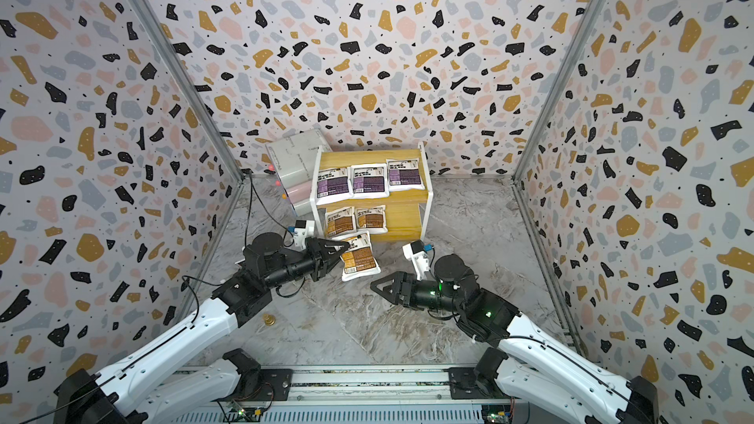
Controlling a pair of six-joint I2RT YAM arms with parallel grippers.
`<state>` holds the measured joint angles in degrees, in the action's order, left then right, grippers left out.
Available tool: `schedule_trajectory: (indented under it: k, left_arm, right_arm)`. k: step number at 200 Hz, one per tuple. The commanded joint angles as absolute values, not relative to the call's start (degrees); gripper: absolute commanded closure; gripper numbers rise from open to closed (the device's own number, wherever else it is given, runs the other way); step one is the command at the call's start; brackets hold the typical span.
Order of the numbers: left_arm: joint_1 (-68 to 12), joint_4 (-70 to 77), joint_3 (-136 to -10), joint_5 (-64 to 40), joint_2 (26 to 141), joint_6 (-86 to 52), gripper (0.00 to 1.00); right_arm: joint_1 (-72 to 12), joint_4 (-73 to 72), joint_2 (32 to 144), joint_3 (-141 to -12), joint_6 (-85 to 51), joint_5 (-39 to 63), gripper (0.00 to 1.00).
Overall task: Place the bagged coffee beans on the shelf by color
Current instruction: Pick up the bagged coffee beans at the center of the board.
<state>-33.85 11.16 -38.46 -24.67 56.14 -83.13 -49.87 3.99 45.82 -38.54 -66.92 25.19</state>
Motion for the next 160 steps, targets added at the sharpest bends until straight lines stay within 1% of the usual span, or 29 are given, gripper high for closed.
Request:
schedule_trajectory:
  k: [1,41,70,85,108,151,160]
  left_arm:
    - [-35.5,19.8,-40.0,-21.2,57.6,-87.4,0.81]
    - [-38.1,24.8,-39.1,-18.9,59.5,-90.4,0.81]
    - [-39.1,27.1,-38.7,-18.4,60.4,-92.0,0.81]
    - [-39.5,28.2,-38.5,-18.5,60.9,-92.8,0.81]
    - [-40.0,29.6,-37.6,-18.4,61.1,-93.8,0.81]
    - [-40.1,30.3,-36.2,-19.6,61.2,-94.6,0.81]
    - [-40.2,30.5,-35.9,-19.9,61.3,-94.8,0.81]
  right_arm:
    - [-50.1,-2.2,46.8,-40.8,-67.3,24.5,0.27]
    - [-50.2,-6.8,50.1,-40.4,-67.7,24.1,0.26]
    - [-50.2,-9.2,50.9,-39.7,-67.9,21.1,0.26]
    - [-50.2,-10.4,51.2,-39.1,-68.4,19.3,0.28]
    - [-50.2,-11.9,50.8,-38.5,-68.6,15.7,0.34]
    - [-50.2,-11.1,50.1,-38.8,-68.0,11.2,0.51]
    - [-50.2,-11.3,50.4,-38.7,-68.1,11.0,0.56]
